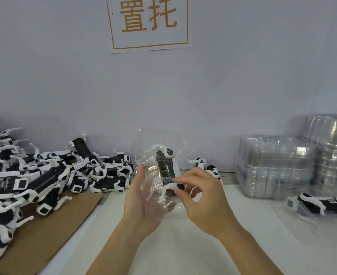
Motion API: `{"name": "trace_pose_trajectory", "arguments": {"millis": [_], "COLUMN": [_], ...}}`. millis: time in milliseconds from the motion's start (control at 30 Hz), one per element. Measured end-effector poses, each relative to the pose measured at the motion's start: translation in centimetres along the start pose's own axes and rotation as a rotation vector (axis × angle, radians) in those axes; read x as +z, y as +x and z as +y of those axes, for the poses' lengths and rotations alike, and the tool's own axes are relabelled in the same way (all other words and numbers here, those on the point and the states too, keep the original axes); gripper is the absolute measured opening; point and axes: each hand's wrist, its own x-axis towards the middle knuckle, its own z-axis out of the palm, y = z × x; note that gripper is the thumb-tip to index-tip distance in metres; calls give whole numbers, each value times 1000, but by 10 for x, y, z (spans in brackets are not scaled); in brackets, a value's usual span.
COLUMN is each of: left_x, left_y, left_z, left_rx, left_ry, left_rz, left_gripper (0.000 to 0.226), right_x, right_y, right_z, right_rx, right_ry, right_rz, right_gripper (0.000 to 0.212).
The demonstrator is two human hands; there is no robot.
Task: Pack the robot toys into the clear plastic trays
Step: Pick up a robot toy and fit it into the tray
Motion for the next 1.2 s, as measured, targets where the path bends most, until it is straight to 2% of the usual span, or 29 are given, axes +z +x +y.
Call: {"name": "trace_pose_trajectory", "arguments": {"millis": [67, 133, 233, 300, 400, 500, 533, 667, 733, 800, 833, 900, 967, 1033, 1067, 1100, 1167, 1200], "left_x": [-1, -3, -3, -5, -7, -4, -2, 7, 12, 13, 11, 4, -2, -3, -3, -1, -2, -3], "left_y": [0, 0, -1, 0, 2, 0, -1, -6, -7, -2, 1, 4, 5, 4, 4, 4, 7, 9], "left_z": [0, 0, 0, -1, -4, 1, 5, 18, 19, 15, 13, 7, -3, -14, -18, -20, -18, -14], "left_rx": [18, 35, 41, 28, 41, 104, 144, 346, 431, 508, 510, 395, 260, 254, 309, 372, 470, 492], "left_ry": [44, 74, 115, 128, 185, 340, 430, 1042, 1220, 1409, 1570, 1912, 2013, 1944, 1866, 1752, 1515, 1472], "left_rz": [20, 9, -70, -104, -94, -99, -112, -221, -188, -151, -140, -120, -201, -339, -381, -378, -231, -96], "left_gripper": [74, 79, 61, 51, 51, 51, 48, 24, 32, 42, 54, 78, 92, 97, 88, 70, 28, 18], "right_x": [-3, -5, -8, -9, -11, -14, -17, -37, -43, -45, -47, -52, -51, -40, -32, -26, -21, -23], "right_y": [1, 2, 4, 5, 6, 5, 6, 12, 11, 7, 5, 4, 5, 4, 1, -3, -8, -7], "right_z": [0, -2, -5, -4, -1, 2, 5, 20, 26, 33, 35, 34, 30, 22, 20, 20, 21, 21], "right_rx": [18, 47, 55, 62, 87, 164, 221, 414, 542, 644, 679, 680, 610, 554, 540, 527, 502, 510], "right_ry": [-7, 18, 43, 23, 9, 119, 152, 146, 148, -21, -104, -140, -41, 52, 34, -42, -216, -247], "right_rz": [7, 42, 36, 30, 46, 72, 88, 250, 296, 339, 369, 395, 285, 13, -132, -241, -339, -359], "right_gripper": [15, 29, 52, 53, 51, 47, 45, 23, 21, 20, 18, 15, 19, 23, 23, 24, 28, 31]}}
